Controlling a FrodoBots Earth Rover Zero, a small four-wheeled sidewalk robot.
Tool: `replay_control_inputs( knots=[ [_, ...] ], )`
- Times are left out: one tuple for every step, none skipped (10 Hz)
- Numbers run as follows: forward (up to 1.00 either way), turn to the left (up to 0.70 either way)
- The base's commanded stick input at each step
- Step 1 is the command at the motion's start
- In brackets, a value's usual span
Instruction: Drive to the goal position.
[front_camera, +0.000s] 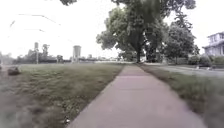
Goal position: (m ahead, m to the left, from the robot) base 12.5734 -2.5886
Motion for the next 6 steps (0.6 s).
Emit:
replay_control_inputs(
  knots=[
    [0.70, -0.35],
    [0.70, -0.35],
    [0.70, -0.35],
    [0.70, -0.35],
    [0.70, -0.35],
    [0.70, -0.35]
  ],
)
